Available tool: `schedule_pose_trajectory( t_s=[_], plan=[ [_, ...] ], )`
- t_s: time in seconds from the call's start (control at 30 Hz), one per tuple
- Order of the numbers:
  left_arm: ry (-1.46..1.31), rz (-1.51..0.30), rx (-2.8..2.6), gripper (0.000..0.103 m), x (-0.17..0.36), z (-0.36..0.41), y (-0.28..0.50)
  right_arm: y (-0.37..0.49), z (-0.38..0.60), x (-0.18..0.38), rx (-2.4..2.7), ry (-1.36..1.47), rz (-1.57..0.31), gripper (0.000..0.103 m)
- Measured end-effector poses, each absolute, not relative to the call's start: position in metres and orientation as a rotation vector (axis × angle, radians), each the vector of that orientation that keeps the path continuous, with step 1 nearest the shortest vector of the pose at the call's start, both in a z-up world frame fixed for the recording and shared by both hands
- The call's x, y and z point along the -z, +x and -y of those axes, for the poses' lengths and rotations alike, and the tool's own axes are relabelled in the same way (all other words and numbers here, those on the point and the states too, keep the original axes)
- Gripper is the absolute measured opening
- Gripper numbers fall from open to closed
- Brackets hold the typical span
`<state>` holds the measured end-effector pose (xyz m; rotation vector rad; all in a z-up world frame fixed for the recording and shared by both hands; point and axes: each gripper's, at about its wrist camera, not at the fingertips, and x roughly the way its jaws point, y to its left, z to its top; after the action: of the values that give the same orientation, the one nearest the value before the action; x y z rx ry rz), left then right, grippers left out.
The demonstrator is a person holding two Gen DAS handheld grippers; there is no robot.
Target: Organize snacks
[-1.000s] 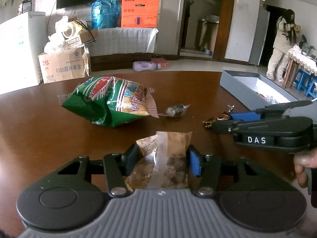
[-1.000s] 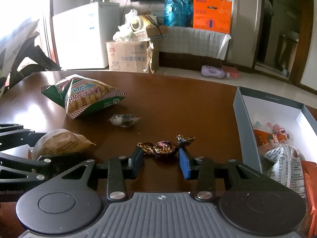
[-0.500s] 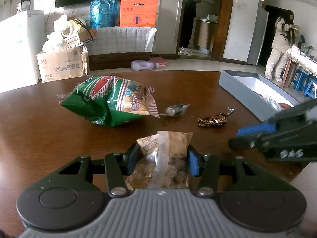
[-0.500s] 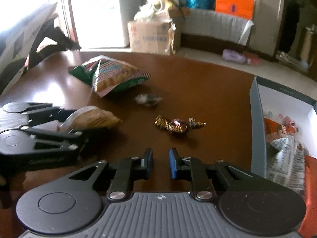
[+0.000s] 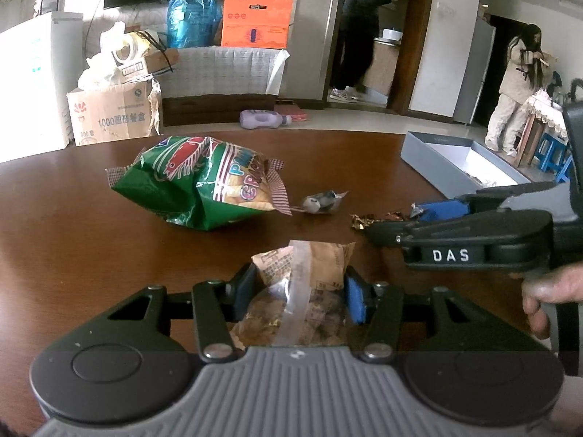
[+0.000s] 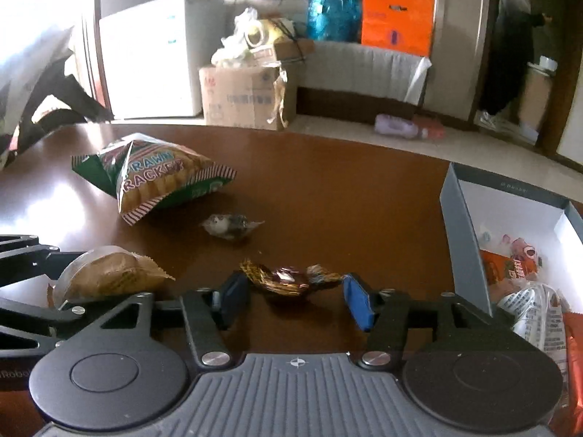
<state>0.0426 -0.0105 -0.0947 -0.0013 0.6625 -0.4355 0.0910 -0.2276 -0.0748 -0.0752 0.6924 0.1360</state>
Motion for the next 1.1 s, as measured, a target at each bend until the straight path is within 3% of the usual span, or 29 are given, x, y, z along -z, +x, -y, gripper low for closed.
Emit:
schedule_pose_trajectory(
  t_s=[0.07, 0.23, 1.1],
  plan=[
    [-0.003, -0.662, 0.433, 0.050, 0.095, 0.011, 0.043, 0.088, 0.230, 0.073, -0.144, -0.080, -0.693, 0.037],
    [-0.004, -0.658, 0.428, 0.050, 0.096, 0.013, 0.042, 0.084, 0.234, 0.071, -0.143, -0.067, -0.695, 0.028],
    [0.007, -0.646, 0.367, 0.045, 0.096, 0.037, 0.043, 0.034, 0.230, 0.044, -0.219, -0.124, -0.732, 0.027]
  ],
)
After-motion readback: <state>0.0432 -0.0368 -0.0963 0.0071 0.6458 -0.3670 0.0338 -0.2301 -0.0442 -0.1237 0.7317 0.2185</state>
